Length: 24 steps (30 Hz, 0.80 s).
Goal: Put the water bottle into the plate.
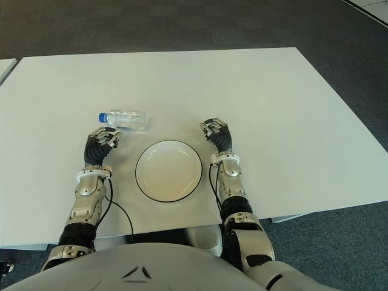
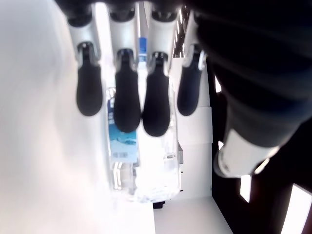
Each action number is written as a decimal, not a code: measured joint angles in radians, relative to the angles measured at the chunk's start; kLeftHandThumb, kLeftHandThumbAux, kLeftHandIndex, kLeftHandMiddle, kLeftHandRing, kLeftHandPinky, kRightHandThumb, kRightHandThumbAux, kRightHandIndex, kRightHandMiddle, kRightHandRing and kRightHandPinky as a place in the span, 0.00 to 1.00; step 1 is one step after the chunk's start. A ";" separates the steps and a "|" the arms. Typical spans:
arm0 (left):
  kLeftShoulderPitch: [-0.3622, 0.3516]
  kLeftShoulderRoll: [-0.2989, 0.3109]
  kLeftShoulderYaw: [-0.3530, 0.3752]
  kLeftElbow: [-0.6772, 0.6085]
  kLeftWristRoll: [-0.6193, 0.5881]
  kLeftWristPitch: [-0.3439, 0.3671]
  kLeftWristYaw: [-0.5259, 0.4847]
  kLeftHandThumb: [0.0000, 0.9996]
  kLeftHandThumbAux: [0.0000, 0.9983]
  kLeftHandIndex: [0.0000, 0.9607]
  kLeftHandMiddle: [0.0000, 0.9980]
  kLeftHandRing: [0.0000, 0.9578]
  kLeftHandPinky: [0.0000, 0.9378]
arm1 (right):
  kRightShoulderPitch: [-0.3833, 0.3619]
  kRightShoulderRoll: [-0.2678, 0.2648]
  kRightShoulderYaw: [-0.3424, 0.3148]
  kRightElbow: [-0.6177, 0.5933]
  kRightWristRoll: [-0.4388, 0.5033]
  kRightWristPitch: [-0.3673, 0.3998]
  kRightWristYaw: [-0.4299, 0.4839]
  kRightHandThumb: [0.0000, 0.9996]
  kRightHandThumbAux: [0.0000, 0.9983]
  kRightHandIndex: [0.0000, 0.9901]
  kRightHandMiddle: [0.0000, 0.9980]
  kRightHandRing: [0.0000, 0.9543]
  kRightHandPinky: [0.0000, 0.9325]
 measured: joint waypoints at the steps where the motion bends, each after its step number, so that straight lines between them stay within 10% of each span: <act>1: 0.000 0.003 0.000 -0.002 0.007 0.000 0.000 0.71 0.72 0.45 0.66 0.67 0.68 | 0.000 0.001 0.000 0.000 0.000 0.000 0.000 0.71 0.73 0.44 0.70 0.72 0.74; 24: -0.022 0.125 -0.022 -0.046 0.408 -0.208 0.310 0.71 0.72 0.45 0.70 0.71 0.71 | 0.000 0.001 0.005 -0.001 -0.005 -0.001 -0.009 0.71 0.73 0.44 0.70 0.73 0.75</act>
